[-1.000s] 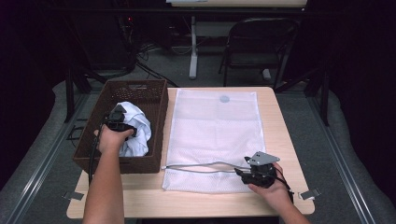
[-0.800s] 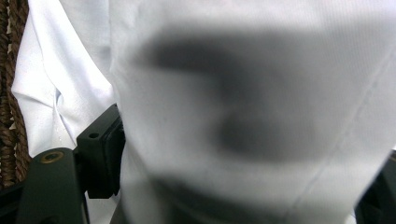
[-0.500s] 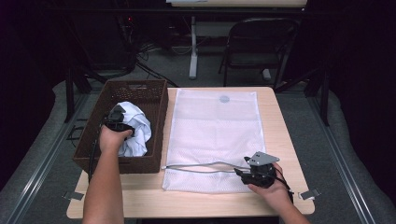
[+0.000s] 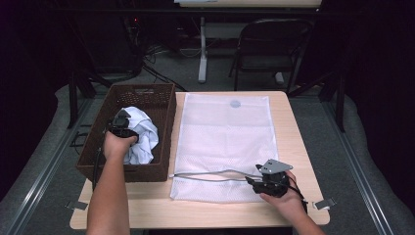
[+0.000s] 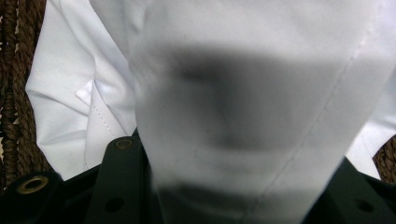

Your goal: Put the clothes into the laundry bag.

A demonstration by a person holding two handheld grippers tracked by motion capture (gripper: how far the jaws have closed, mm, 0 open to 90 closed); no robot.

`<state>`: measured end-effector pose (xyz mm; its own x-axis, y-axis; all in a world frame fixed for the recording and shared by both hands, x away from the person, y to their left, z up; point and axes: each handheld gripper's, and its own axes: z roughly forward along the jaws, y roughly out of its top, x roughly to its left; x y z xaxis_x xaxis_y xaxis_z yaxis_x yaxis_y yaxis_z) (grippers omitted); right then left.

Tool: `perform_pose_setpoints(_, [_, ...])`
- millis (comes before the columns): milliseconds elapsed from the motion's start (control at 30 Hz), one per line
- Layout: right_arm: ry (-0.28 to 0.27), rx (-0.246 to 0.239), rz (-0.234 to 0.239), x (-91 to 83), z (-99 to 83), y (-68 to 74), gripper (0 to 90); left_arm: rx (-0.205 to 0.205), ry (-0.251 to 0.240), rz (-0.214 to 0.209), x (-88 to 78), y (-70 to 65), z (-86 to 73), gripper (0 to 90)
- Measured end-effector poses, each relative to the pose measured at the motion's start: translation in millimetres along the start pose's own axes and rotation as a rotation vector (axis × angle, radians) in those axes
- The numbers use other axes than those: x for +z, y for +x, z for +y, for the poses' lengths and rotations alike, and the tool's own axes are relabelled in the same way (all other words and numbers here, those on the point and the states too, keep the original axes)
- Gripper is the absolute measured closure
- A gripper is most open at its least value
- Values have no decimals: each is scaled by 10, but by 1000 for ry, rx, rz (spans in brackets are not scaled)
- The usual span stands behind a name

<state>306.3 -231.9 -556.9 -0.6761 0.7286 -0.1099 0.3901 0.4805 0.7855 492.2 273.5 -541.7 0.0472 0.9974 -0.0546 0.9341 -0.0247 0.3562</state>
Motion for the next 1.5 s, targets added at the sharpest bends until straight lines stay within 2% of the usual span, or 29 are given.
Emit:
perform_pose_setpoints(167, [0,-2,1,-2,-1,-1,392,-5,7,-7,-14,6,3,564])
perform_pose_setpoints(200, [0,-2,0,-3,-1,-3,392,-20,5,-15,-16,6,3,568])
perform_pose_setpoints(500, [-1,1,-2,-5,-1,-1,392,-20,6,-17,-24,14,7,575])
perform_pose_setpoints(700, [-1,4,-3,-7,-2,-4,392,-34,8,-26,-34,20,8,581])
perform_pose_setpoints(1133, [-2,3,-3,-10,-2,-9,393,-33,13,-36,-64,26,21,588])
perform_pose_setpoints(1167, [-3,3,-4,-11,-2,-9,392,-44,13,-40,-69,23,23,588])
perform_pose_setpoints(1200, [-3,4,-3,-11,-2,-8,392,-33,21,-44,-81,37,29,588])
perform_pose_setpoints(1500, [-2,3,-6,-8,0,-5,393,-45,-9,-57,-193,71,64,591])
